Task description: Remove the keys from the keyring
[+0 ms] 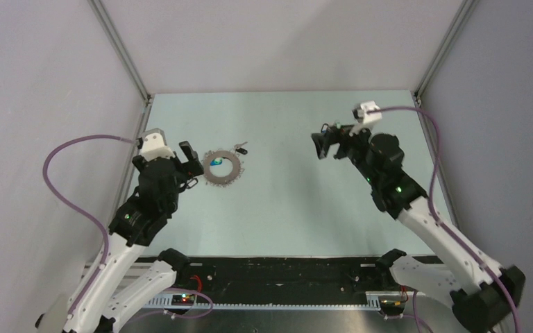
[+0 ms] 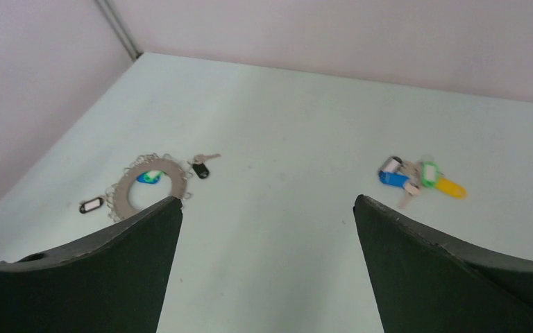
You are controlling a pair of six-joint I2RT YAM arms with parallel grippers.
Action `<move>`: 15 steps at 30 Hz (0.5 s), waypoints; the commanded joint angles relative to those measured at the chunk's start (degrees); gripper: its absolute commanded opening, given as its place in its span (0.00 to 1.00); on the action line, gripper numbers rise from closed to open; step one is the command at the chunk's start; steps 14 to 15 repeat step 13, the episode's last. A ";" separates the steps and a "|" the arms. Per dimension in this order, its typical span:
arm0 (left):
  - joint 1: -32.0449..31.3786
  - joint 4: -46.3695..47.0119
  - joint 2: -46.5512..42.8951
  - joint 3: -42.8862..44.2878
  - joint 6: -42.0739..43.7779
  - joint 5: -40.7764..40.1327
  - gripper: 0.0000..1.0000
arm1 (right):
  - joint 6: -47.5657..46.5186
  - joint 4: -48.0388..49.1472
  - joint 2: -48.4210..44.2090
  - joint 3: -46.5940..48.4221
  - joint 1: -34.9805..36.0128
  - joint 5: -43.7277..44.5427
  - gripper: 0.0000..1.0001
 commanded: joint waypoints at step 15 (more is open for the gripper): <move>0.08 2.83 -9.55 -4.80 0.01 0.45 1.00 | -2.66 -9.69 -24.38 -13.28 -0.02 11.99 1.00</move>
